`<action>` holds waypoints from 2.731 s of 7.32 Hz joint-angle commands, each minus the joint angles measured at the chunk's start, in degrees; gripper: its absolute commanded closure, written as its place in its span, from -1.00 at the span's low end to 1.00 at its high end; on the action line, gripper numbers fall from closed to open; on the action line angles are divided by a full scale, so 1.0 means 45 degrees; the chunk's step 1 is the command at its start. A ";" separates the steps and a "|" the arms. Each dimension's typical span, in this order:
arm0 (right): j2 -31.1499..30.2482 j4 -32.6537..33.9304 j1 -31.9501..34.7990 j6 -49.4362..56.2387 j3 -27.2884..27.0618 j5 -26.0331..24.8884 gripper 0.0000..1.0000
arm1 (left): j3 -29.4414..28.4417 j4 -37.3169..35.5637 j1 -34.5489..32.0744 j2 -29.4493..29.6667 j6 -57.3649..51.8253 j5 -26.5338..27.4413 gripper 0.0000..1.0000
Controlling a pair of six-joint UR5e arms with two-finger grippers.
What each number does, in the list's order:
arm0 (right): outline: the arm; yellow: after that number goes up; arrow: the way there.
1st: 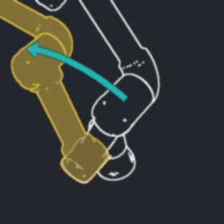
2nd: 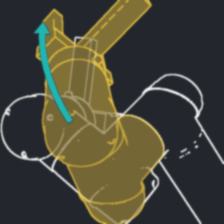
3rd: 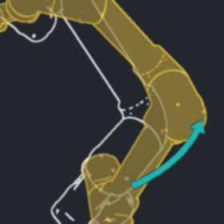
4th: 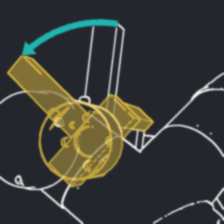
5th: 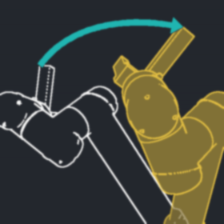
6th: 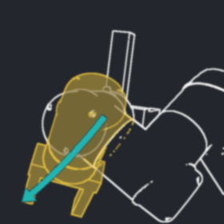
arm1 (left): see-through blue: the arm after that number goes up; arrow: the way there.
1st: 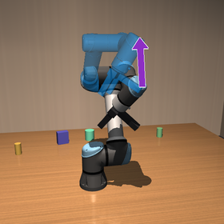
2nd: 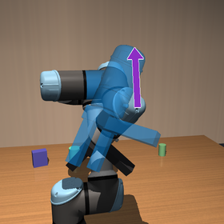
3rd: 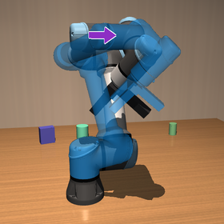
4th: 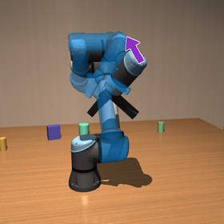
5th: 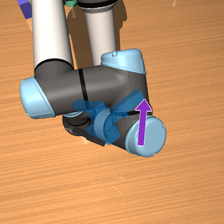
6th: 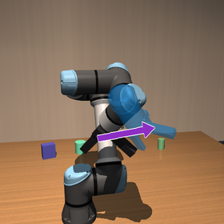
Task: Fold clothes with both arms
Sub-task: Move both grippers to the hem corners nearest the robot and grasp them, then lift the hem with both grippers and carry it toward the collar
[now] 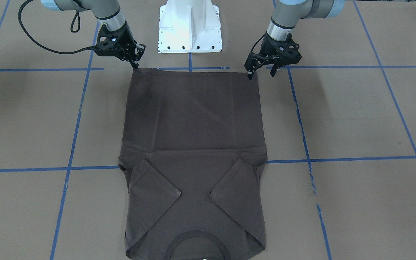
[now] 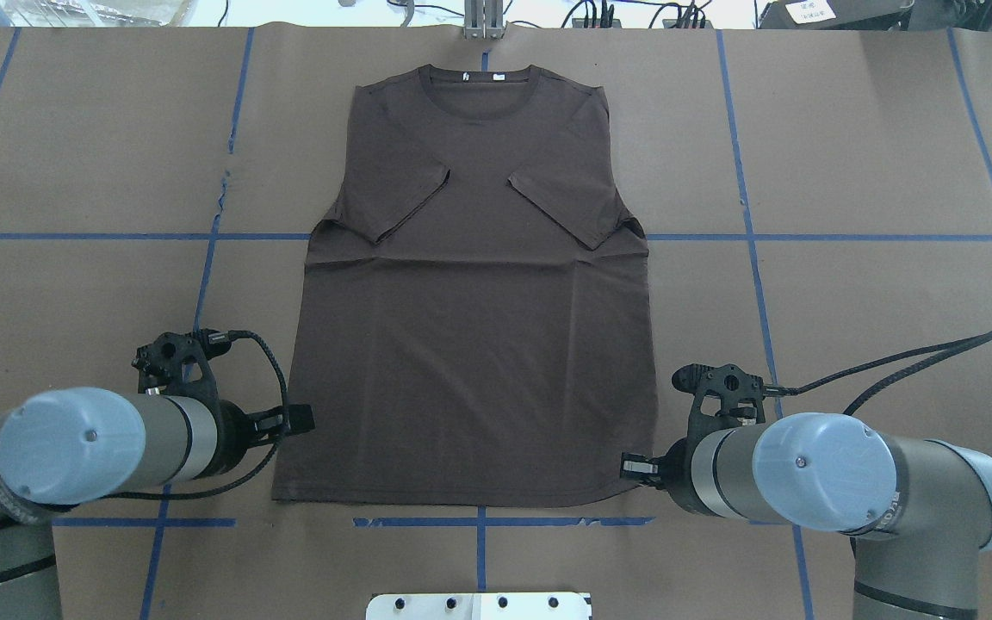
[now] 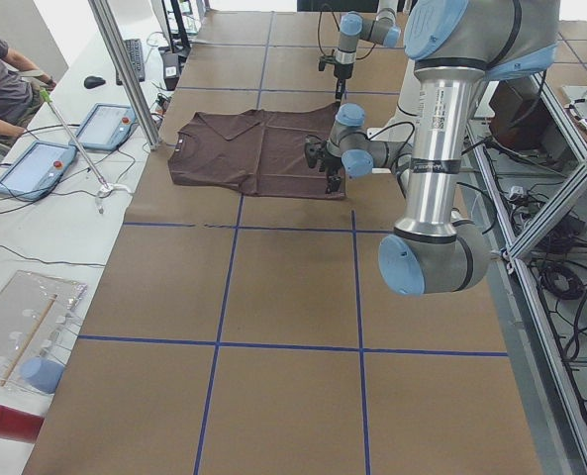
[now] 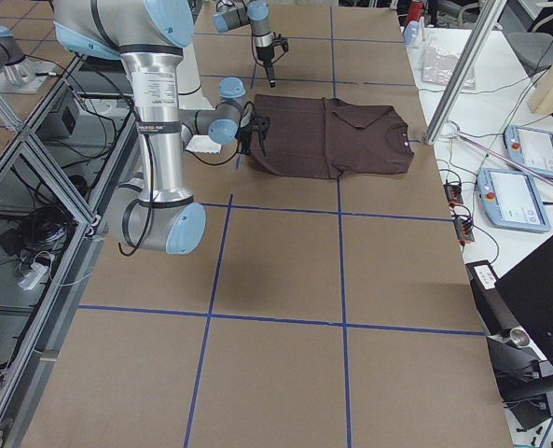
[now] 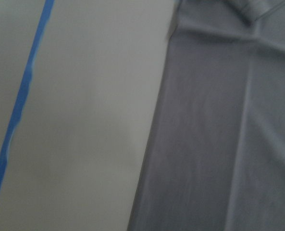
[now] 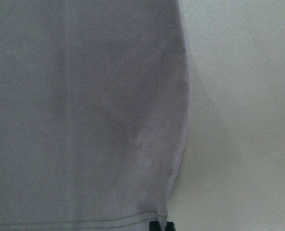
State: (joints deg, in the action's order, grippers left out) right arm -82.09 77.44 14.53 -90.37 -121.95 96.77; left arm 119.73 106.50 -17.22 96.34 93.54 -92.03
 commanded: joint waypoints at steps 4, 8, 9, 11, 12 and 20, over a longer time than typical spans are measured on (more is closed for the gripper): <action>0.0020 -0.0002 0.0013 0.0160 -0.0009 -0.0001 1.00 | -0.1020 -0.0289 0.1092 0.0172 0.0775 0.0978 -1.00; 0.0001 -0.0002 0.0072 0.0199 -0.0028 0.0018 1.00 | -0.1041 -0.0308 0.1229 0.0289 0.0795 0.0939 -0.96; 0.0001 -0.0002 0.0072 0.0199 -0.0028 0.0018 1.00 | -0.1060 -0.0327 0.1345 0.0289 0.0795 0.0939 -0.95; 0.0020 -0.0002 0.0092 0.0199 -0.0028 0.0018 1.00 | -0.1060 -0.0445 0.1366 0.0289 0.0795 0.0919 -0.42; 0.0020 -0.0002 0.0111 0.0199 -0.0028 0.0018 1.00 | -0.1022 -0.0657 0.1366 0.0289 0.0795 0.0880 0.03; -0.0913 -0.0002 0.0853 0.0882 -0.1234 0.1852 1.00 | 0.2308 -0.3951 0.1830 0.0484 0.0620 0.0609 1.00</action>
State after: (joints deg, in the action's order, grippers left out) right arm -84.16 77.37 17.99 -87.13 -124.80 102.97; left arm 124.49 93.90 -10.52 98.46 96.63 -88.52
